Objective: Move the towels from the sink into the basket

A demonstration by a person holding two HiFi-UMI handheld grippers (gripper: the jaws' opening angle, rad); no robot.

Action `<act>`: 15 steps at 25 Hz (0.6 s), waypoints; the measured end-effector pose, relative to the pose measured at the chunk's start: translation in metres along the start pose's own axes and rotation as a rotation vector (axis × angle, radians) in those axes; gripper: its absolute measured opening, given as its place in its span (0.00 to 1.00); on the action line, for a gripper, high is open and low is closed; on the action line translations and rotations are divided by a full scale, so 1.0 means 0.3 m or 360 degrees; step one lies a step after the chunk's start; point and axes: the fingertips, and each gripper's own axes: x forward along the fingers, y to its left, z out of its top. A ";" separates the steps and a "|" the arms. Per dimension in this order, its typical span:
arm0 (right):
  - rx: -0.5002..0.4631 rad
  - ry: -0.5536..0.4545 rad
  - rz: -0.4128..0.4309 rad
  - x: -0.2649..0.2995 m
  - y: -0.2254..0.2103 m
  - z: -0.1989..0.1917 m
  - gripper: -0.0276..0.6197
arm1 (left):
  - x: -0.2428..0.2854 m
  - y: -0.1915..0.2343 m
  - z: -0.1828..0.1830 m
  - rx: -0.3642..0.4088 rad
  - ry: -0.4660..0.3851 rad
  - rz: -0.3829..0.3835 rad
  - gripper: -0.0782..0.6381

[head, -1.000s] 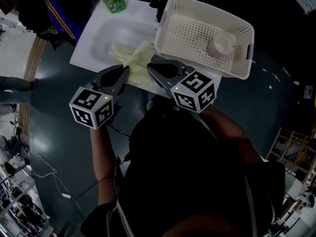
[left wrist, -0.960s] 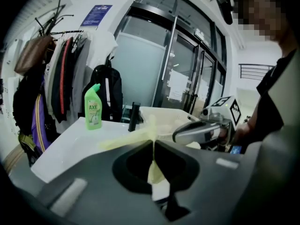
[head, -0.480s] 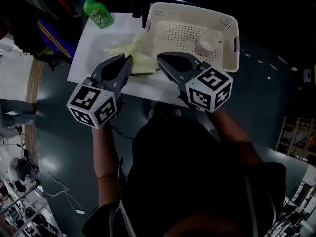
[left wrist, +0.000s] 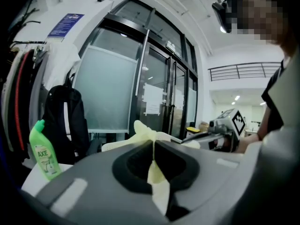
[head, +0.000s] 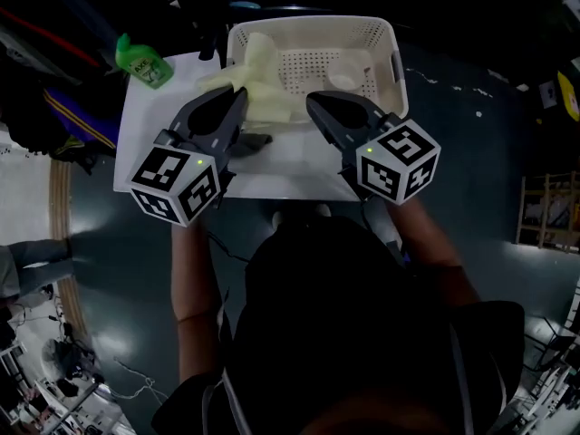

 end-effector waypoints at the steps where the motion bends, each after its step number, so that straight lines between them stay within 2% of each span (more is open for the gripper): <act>1: 0.0004 0.0003 -0.0018 -0.012 -0.013 -0.005 0.03 | 0.023 -0.006 -0.002 0.0014 0.0018 -0.0015 0.13; 6: 0.0043 -0.0005 -0.0132 -0.081 -0.083 -0.012 0.03 | 0.147 -0.038 -0.030 0.0114 0.0152 -0.0091 0.13; 15: 0.0105 0.0012 -0.0302 -0.167 -0.198 -0.045 0.03 | 0.305 -0.100 -0.102 0.0116 0.0311 -0.0258 0.13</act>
